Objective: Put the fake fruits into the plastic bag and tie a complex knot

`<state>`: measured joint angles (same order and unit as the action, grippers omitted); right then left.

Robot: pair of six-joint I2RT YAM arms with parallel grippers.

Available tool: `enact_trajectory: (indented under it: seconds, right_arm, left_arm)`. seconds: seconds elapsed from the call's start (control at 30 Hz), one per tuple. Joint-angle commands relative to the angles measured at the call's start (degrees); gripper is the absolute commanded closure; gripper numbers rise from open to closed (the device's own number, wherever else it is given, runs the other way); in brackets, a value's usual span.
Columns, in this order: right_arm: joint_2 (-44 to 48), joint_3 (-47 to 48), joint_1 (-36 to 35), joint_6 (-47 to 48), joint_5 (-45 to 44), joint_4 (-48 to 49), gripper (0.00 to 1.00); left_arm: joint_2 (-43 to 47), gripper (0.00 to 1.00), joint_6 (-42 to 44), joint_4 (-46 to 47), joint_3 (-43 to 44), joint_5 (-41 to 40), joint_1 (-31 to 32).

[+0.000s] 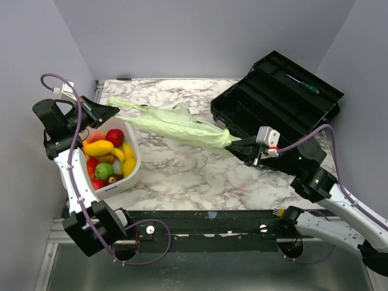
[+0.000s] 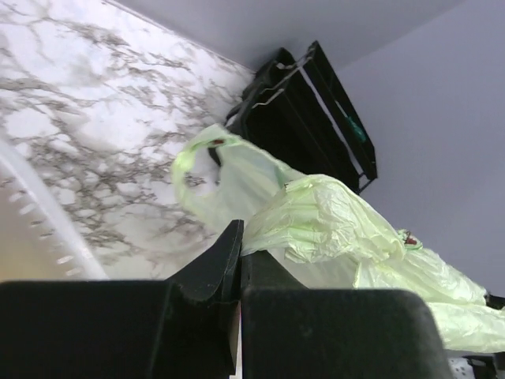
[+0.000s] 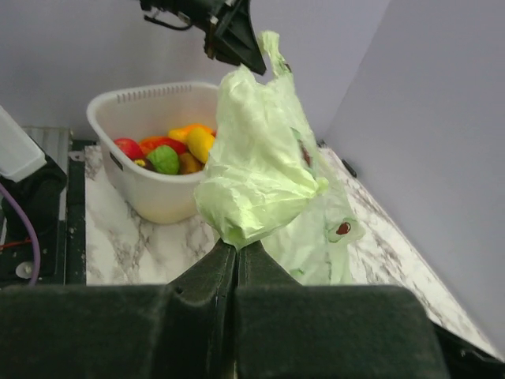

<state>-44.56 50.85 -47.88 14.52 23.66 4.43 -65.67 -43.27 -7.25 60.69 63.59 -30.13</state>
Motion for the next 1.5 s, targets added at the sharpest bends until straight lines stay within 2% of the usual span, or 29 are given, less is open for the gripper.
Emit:
enact_trajectory:
  seconds: [0.0,0.1,0.2,0.33,0.4,0.43,0.5,0.53,0.6,0.63,0.8,0.87,0.93,1.0,1.13,1.3,1.37,1.47]
  right_arm:
    - [3.6,0.1,0.1,3.1,-7.6,-8.1,0.99]
    - [5.3,-1.5,0.0,5.4,-9.2,-8.2,0.99]
    - [5.3,-3.5,0.1,8.2,-6.5,-7.7,0.99]
    - [1.0,-4.9,0.0,11.4,-3.5,-5.4,0.99]
    - [-1.9,-5.3,0.1,14.8,1.2,-6.0,0.98]
    - [-3.7,-4.9,0.0,16.5,3.6,-7.7,0.87]
    - [-6.2,-4.7,0.1,17.2,4.8,-11.8,0.41]
    - [-6.9,-4.9,0.0,16.2,3.3,-13.6,0.22]
    - [-6.7,-5.6,0.0,13.1,1.2,-15.0,0.04]
    - [-6.2,-5.3,0.1,12.3,1.5,-15.9,0.0]
    - [-5.3,1.0,0.1,4.0,1.0,-15.0,0.0]
    - [-6.7,4.4,0.0,0.6,0.4,-13.5,0.0]
    - [-8.3,7.1,0.1,-2.2,1.0,-12.2,0.0]
    - [-10.2,8.7,0.0,-3.7,3.1,-12.0,0.0]
    - [-13.2,7.1,0.1,-7.3,9.6,-6.9,0.0]
    - [-18.4,6.7,0.0,-16.3,10.7,3.2,0.0]
    - [-20.7,6.9,-0.6,-16.8,11.8,2.9,0.0]
    - [-22.4,5.1,-1.4,-12.4,8.4,-0.8,0.02]
  left_arm:
    - [-3.7,1.0,12.1,-11.9,4.0,-10.4,-3.0]
    - [-3.9,1.0,11.9,-11.3,6.1,-12.6,-3.1]
    - [-4.1,1.0,10.1,-8.7,7.3,-10.1,-2.2]
    - [-2.0,1.0,12.0,-7.5,9.9,-8.0,3.0]
    - [0.0,1.0,15.6,-8.7,11.5,-7.1,6.9]
    - [1.1,1.0,17.9,-9.7,12.1,-7.1,8.7]
    - [4.0,1.0,23.0,-12.4,12.9,-8.5,12.7]
    - [5.8,1.0,25.0,-13.5,12.8,-9.3,15.0]
    - [9.3,1.0,28.6,-13.9,11.7,-10.4,18.4]
    - [10.6,1.0,29.4,-13.8,11.3,-11.3,19.7]
    - [12.6,1.0,29.7,-10.9,12.5,-7.7,23.6]
    - [12.2,1.0,32.8,-12.5,14.6,-6.9,27.1]
    - [11.7,1.0,37.9,-16.5,16.7,-10.6,32.4]
    - [11.6,1.0,37.2,-15.1,16.5,-11.5,34.7]
    - [10.2,1.0,35.6,-13.2,16.9,-13.6,38.2]
    - [9.0,1.0,36.3,-13.3,17.3,-16.8,44.1]
    - [8.4,1.0,35.8,-13.1,18.0,-17.8,45.1]
    - [7.0,1.0,33.5,-13.1,20.6,-19.3,45.1]
